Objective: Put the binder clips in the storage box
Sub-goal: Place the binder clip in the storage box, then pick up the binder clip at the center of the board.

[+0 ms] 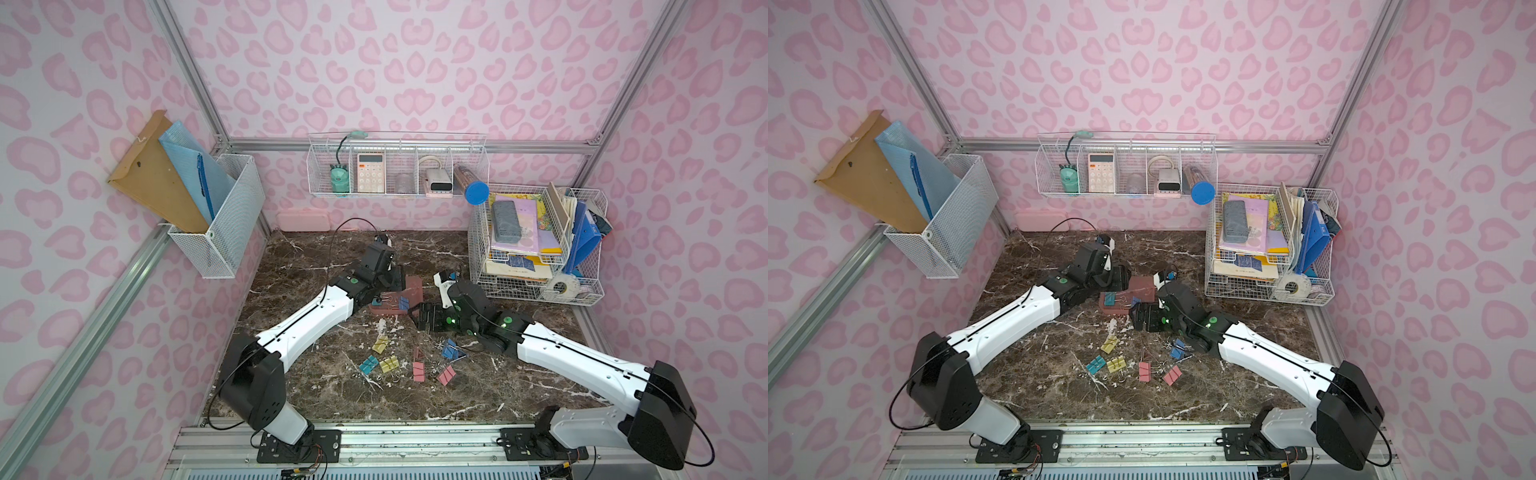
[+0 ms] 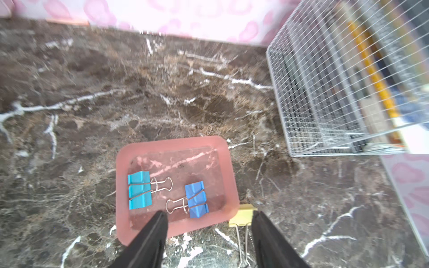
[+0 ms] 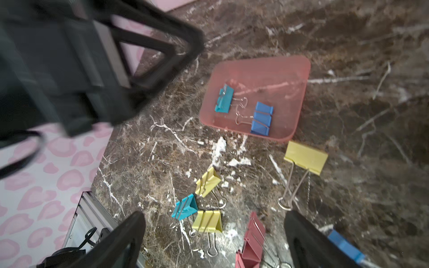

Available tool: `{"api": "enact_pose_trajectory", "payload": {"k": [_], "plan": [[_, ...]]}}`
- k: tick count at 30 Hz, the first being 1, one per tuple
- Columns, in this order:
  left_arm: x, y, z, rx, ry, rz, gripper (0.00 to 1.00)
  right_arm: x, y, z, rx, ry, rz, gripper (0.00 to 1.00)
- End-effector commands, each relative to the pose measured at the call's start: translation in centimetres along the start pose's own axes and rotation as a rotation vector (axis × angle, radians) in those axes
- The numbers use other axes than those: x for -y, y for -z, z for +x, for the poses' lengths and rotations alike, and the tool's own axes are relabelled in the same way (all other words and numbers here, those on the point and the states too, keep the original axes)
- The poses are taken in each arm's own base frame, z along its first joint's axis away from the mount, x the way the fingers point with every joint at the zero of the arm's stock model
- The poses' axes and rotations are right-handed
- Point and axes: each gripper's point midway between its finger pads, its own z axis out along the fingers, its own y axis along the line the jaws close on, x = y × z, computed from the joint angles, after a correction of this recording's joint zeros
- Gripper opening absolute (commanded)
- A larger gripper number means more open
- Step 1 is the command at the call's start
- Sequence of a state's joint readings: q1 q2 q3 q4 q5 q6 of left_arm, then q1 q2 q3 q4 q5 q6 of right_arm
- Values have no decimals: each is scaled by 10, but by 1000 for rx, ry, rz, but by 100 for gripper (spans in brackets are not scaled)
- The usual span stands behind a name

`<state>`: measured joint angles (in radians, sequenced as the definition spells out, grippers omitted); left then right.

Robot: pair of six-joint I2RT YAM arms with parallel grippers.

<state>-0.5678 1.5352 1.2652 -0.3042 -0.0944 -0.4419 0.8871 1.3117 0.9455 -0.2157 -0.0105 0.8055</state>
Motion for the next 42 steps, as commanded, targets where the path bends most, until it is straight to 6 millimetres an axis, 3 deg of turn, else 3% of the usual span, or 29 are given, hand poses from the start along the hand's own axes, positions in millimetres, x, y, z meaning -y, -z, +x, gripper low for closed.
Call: {"api": "enact_pose_trajectory", "payload": {"k": [1,4,7,12,13,17,20,30,42], "plan": [[-10,20,12,-28,6,-25,75,3,-2,45,-112,-148,30,97],[-13,30,24,-40,49,-11,89,6,-5,72,-151,-157,50,97],[-15,37,37,-60,85,13,93,24,-4,85,-168,-177,103,98],[-22,41,57,-91,100,11,93,55,5,76,-154,-158,288,97],[-23,41,60,-99,97,6,93,68,4,61,-95,-91,386,95],[-25,40,66,-113,96,1,93,88,-3,45,-119,33,612,77],[-24,40,65,-114,95,7,93,92,-12,38,-141,105,690,62],[-24,35,68,-131,80,3,93,99,-40,49,-183,116,709,38],[-24,35,68,-126,79,4,93,114,-46,70,-205,132,804,31]]}}
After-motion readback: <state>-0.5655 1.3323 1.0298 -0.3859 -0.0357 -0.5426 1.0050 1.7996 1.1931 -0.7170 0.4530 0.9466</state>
